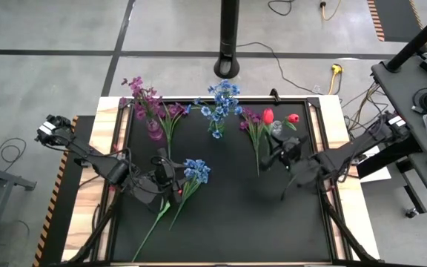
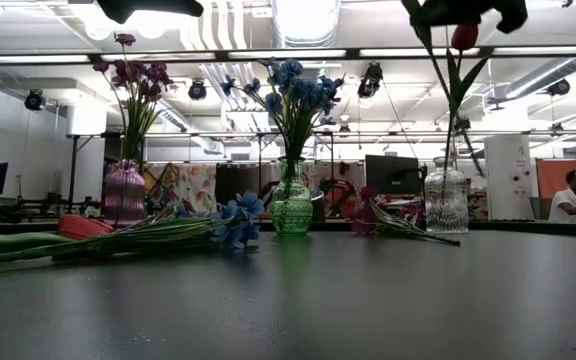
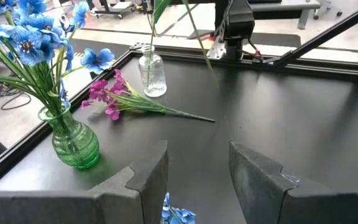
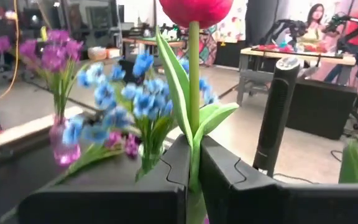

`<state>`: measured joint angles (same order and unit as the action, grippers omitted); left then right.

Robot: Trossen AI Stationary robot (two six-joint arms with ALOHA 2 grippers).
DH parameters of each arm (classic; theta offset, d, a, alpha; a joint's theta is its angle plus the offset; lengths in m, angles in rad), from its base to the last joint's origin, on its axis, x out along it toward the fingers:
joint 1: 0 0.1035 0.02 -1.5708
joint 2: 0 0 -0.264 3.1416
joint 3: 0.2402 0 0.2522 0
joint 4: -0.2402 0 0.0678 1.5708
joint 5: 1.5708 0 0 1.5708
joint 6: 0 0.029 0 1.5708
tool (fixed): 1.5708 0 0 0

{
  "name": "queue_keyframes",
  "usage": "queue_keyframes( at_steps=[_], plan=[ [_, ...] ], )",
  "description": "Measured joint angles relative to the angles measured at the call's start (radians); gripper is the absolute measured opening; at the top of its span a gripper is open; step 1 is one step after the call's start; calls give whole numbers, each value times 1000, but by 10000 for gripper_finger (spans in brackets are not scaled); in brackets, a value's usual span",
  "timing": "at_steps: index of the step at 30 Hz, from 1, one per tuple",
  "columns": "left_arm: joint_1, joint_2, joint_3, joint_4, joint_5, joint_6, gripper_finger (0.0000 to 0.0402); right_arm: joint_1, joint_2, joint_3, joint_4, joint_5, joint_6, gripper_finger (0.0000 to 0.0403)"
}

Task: Sort flowers into vase by color
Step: Put the right red tulip into the transparent vase

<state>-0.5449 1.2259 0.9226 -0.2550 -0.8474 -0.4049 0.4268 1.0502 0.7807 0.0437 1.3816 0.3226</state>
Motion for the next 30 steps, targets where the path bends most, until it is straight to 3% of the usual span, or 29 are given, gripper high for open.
queue_keyframes(
  at_steps=[3, 8, 11, 21, 30],
  plan=[
    [0, 0, 0, 0, 0, 0, 150, -42, -24, 0, 139, -73, -153, 18],
    [0, 0, 0, 0, -1, 0, 150, -152, -75, 0, 291, -411, -299, 18],
    [0, 0, 0, 0, -1, 0, 150, -219, -102, 0, 334, -519, -362, 18],
    [0, 0, 0, 0, -2, 5, 150, -380, -127, 1, 427, -480, -634, 18],
    [0, 0, 0, -2, -2, 5, 150, -527, -133, -6, 432, -490, -656, 18]
  ],
)
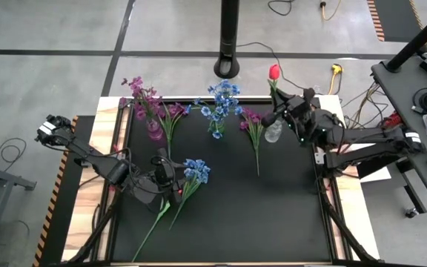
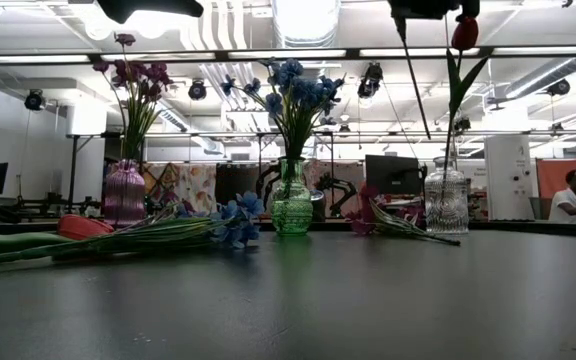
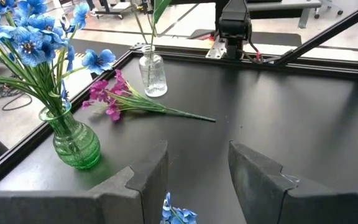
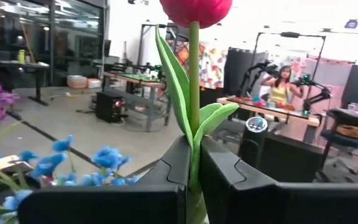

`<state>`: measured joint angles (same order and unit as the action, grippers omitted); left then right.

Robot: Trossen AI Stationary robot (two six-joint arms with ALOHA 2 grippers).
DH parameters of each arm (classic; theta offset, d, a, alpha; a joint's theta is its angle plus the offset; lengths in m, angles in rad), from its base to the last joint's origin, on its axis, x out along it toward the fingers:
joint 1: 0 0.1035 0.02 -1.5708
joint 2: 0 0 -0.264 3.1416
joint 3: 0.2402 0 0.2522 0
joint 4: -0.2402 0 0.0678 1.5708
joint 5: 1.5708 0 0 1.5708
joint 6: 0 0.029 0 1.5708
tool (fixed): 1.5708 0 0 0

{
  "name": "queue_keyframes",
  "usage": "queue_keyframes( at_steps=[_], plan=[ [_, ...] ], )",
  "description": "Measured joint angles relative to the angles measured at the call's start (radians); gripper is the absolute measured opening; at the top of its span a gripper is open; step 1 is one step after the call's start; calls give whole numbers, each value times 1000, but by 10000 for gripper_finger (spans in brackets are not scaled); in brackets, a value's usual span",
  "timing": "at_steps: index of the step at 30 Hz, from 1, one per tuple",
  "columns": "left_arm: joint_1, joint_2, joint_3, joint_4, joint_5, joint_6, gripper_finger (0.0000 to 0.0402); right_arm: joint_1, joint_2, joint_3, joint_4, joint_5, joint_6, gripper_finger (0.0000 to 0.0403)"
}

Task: Sort flowers into vase by color
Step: Put the right red tulip into the transparent vase

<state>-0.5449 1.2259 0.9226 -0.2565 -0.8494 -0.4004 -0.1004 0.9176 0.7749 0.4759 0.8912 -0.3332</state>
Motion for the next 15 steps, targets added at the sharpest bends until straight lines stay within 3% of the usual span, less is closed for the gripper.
queue_keyframes(
  at_steps=[5, 15],
  plan=[
    [0, 0, 0, -1, 1, 0, 150, -49, -47, -26, 4, -133, 45, 18],
    [0, 0, 0, -7, 2, 4, 150, -60, -219, -196, 109, -192, 33, 18]
  ],
)
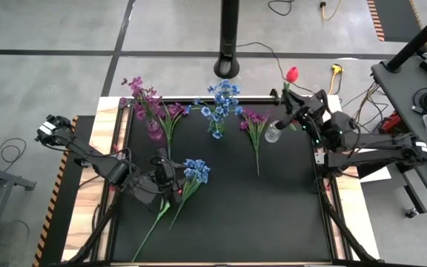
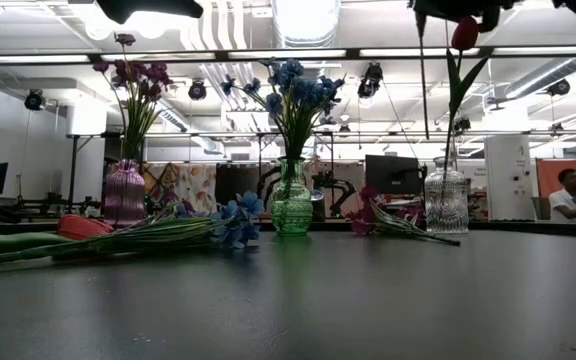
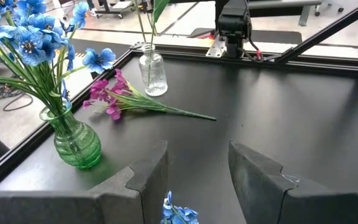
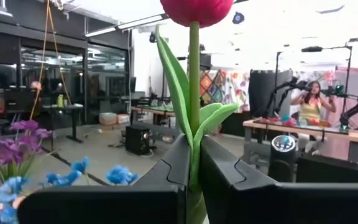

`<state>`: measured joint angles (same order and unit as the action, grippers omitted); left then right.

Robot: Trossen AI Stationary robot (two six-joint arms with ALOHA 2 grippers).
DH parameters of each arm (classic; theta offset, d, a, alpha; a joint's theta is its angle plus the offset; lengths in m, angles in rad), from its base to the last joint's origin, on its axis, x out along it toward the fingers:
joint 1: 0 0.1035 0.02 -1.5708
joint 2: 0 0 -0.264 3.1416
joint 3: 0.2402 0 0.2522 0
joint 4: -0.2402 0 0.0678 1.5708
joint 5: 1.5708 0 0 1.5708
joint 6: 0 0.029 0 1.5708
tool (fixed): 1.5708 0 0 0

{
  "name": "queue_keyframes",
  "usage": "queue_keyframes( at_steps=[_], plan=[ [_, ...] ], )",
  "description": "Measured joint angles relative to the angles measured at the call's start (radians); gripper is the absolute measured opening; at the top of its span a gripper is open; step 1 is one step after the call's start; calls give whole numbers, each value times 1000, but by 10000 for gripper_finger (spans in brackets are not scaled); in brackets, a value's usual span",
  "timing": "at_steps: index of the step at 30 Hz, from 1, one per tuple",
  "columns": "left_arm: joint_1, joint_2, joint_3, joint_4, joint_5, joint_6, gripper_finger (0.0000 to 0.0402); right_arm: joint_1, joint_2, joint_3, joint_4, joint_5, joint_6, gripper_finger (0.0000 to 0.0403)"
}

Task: Sort flowers into vase by color
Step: Put the right red tulip into the transparent vase

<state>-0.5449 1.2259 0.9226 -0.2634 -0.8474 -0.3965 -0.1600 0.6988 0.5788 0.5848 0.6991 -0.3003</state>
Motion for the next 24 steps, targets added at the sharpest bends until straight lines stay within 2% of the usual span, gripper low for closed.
queue_keyframes(
  at_steps=[9, 24],
  plan=[
    [0, 0, 0, 0, 0, 4, 150, 0, -30, -118, 192, 41, -108, 18],
    [0, 0, 0, 0, 1, 4, 150, -1, -30, -122, 152, 87, -137, 18]
  ],
)
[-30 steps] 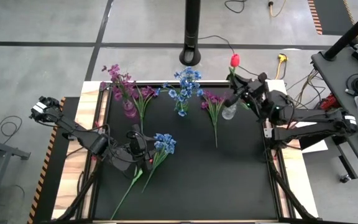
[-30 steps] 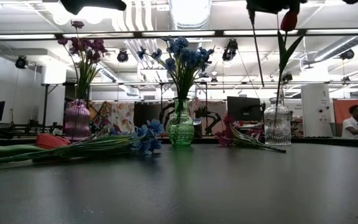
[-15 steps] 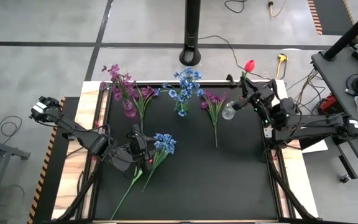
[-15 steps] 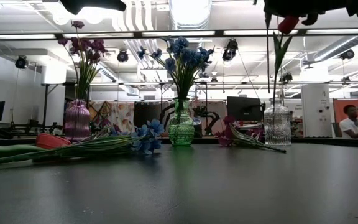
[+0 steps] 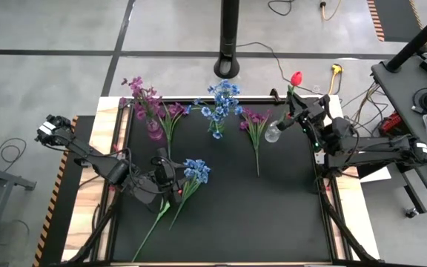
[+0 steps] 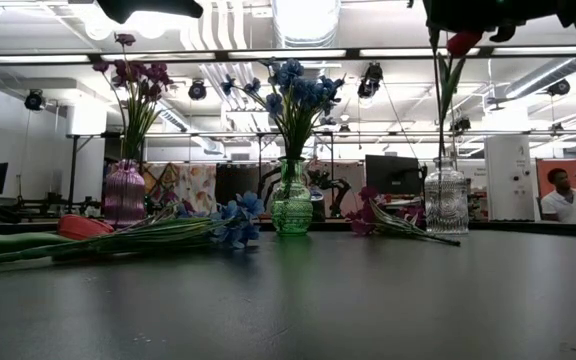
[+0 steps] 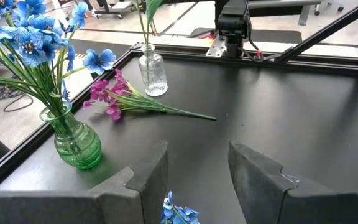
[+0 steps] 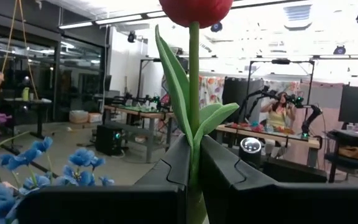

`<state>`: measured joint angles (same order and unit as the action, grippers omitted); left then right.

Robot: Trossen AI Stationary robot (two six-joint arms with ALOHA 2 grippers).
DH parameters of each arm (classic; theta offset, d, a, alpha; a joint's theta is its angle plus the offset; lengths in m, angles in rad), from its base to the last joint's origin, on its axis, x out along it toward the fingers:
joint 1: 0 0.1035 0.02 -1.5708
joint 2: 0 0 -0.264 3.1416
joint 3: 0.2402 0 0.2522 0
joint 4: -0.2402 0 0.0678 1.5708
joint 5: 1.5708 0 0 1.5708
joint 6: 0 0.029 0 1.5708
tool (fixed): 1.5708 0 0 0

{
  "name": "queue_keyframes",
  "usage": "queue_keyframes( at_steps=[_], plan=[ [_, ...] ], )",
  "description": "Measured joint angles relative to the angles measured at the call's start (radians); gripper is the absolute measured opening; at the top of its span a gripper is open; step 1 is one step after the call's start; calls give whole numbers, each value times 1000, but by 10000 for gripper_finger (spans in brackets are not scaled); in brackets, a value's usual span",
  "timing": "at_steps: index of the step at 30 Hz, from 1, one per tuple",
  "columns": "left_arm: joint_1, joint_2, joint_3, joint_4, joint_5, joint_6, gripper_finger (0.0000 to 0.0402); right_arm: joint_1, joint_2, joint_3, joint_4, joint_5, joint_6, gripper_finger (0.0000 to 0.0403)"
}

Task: Sort flowers into vase by color
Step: Put the right red tulip into the transparent vase

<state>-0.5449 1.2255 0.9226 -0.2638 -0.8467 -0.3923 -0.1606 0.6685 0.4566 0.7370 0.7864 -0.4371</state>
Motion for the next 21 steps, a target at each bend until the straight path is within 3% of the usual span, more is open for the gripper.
queue_keyframes(
  at_steps=[21],
  plan=[
    [0, 0, 0, 0, 0, 0, 150, -6, 27, -6, -4, 2, 8, 18]
  ],
)
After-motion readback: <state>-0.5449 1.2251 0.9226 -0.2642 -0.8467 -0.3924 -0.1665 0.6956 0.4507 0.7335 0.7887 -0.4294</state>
